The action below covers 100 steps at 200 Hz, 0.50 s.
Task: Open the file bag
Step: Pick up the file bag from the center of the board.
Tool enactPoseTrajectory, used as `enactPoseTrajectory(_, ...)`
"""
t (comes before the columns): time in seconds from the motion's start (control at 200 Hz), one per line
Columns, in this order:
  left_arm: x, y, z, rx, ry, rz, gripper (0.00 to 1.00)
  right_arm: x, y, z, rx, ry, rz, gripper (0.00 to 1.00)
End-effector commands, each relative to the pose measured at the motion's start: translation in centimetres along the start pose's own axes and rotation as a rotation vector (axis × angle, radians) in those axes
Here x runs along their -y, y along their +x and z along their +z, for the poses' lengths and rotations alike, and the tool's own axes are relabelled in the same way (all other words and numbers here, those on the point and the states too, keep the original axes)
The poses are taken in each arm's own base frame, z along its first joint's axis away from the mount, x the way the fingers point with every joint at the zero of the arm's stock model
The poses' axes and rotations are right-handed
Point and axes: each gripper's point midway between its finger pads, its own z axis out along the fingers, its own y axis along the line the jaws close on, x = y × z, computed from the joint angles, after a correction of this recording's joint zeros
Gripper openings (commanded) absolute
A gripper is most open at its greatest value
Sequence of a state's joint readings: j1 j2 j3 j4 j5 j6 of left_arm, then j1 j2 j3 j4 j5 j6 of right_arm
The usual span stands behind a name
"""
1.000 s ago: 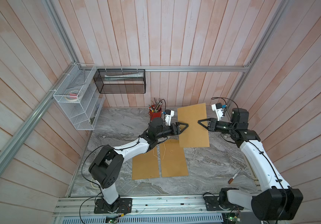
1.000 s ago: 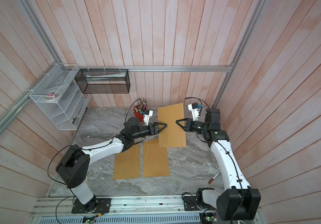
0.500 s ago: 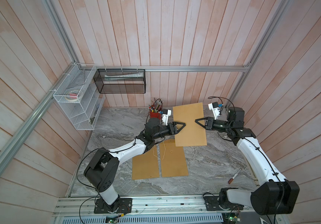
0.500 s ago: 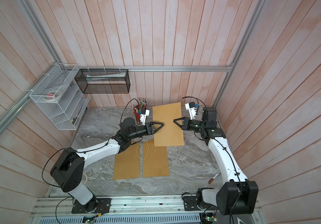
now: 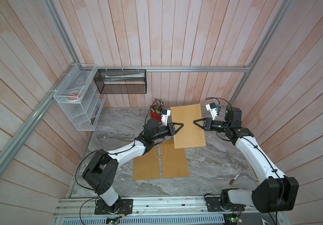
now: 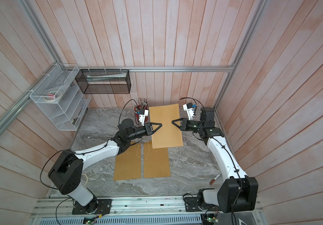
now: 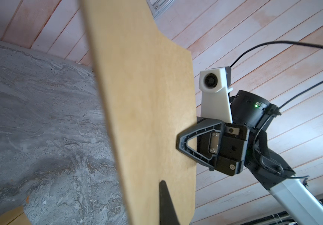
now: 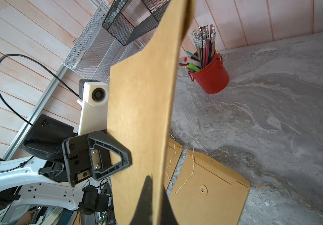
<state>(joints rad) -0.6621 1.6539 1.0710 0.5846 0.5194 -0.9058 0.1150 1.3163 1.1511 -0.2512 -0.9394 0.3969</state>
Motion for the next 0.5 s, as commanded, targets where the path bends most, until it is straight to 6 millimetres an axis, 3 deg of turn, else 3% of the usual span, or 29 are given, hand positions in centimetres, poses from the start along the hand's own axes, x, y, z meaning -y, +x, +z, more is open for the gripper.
enactPoseTrajectory(0.0, 1.8, -1.9, -1.1, 0.083, 0.038, 0.063, 0.0, -1.4, 0.7, 0.3, -0.024, -0.047, -0.014, 0.13)
enactPoseTrajectory(0.21, 0.4, -3.3, -2.7, 0.14, -0.018, 0.073, 0.0, -2.1, 2.7, -0.1, -0.043, -0.078, -0.003, 0.26)
enactPoseTrajectory(0.495, -0.7, -4.3, -3.6, 0.159, -0.073, 0.094, 0.0, -2.8, 6.0, -0.1, -0.082, -0.096, 0.011, 0.29)
